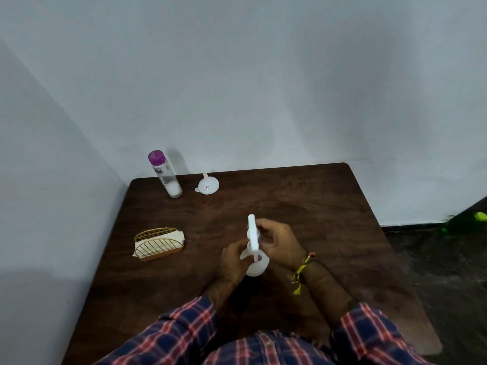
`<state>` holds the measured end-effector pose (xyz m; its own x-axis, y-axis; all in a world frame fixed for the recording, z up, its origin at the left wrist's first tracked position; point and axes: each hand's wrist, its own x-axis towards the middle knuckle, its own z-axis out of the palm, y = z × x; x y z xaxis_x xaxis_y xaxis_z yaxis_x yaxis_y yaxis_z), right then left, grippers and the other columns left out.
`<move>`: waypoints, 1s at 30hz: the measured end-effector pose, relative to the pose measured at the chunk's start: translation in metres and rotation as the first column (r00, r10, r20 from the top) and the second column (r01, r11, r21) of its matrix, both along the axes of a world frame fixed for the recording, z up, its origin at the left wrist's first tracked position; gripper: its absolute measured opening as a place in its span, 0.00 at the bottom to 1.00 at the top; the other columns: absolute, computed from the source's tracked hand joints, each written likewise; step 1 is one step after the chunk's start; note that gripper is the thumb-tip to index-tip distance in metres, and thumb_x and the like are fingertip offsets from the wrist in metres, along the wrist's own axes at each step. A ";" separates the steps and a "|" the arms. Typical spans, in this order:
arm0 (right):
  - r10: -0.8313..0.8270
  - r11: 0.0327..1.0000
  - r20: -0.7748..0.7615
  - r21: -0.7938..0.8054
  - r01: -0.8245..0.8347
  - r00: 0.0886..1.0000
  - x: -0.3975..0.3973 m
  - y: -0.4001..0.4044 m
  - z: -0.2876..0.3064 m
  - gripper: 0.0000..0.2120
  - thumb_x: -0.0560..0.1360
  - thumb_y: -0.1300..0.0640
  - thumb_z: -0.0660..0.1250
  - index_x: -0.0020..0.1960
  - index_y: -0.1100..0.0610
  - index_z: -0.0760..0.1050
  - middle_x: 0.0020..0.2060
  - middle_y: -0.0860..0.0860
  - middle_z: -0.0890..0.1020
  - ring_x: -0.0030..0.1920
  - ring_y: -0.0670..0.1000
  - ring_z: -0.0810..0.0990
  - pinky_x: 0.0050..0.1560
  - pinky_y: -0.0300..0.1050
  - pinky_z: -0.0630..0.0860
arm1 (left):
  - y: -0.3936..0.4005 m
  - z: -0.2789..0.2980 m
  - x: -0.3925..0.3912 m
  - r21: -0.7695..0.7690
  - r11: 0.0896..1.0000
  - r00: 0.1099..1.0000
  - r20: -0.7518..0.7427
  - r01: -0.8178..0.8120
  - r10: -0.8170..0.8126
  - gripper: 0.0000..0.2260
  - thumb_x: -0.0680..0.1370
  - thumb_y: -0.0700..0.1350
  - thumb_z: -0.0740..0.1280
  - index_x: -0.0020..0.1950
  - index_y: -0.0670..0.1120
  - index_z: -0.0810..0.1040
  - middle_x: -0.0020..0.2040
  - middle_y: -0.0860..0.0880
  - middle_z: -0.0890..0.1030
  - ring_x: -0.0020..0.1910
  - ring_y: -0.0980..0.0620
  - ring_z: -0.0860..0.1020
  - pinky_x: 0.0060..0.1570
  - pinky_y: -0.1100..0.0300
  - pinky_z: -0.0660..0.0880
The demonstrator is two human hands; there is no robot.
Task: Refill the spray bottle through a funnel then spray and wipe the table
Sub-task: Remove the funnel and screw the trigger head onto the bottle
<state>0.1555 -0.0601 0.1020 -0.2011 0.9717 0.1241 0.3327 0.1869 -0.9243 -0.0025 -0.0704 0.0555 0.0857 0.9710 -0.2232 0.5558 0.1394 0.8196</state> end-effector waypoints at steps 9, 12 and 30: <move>0.031 0.996 0.067 -0.081 -0.026 0.997 -0.002 -0.011 -0.021 0.10 0.72 0.65 0.70 0.42 0.51 0.81 0.41 0.51 0.86 0.43 0.47 0.84 0.44 0.40 0.80 | -0.003 -0.006 -0.002 -0.110 0.993 0.994 -0.090 0.049 -0.059 0.17 0.76 0.47 0.71 0.64 0.44 0.78 0.58 0.53 0.78 0.58 0.55 0.75 0.56 0.68 0.67; 0.158 0.983 0.130 -0.113 -0.144 0.979 0.004 0.001 -0.020 0.07 0.73 0.65 0.69 0.50 0.59 0.81 0.44 0.51 0.86 0.45 0.46 0.84 0.47 0.44 0.81 | 0.001 -0.006 -0.004 -0.095 0.993 0.996 -0.045 0.066 -0.071 0.13 0.74 0.46 0.74 0.57 0.45 0.82 0.54 0.49 0.83 0.54 0.52 0.80 0.50 0.69 0.71; -0.243 0.966 0.122 -0.057 0.251 0.962 -0.017 -0.031 -0.039 0.12 0.70 0.46 0.74 0.52 0.48 0.80 0.45 0.42 0.84 0.46 0.43 0.82 0.49 0.47 0.79 | -0.001 0.001 0.002 0.033 0.999 0.991 -0.132 0.023 -0.019 0.06 0.74 0.50 0.70 0.51 0.52 0.80 0.45 0.60 0.80 0.45 0.60 0.78 0.42 0.70 0.71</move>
<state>0.1381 -0.0914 0.0634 0.0375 0.9984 0.0434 0.4638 0.0211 -0.8857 -0.0005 -0.0711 0.0568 0.0782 0.9765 -0.2008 0.6614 0.0999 0.7433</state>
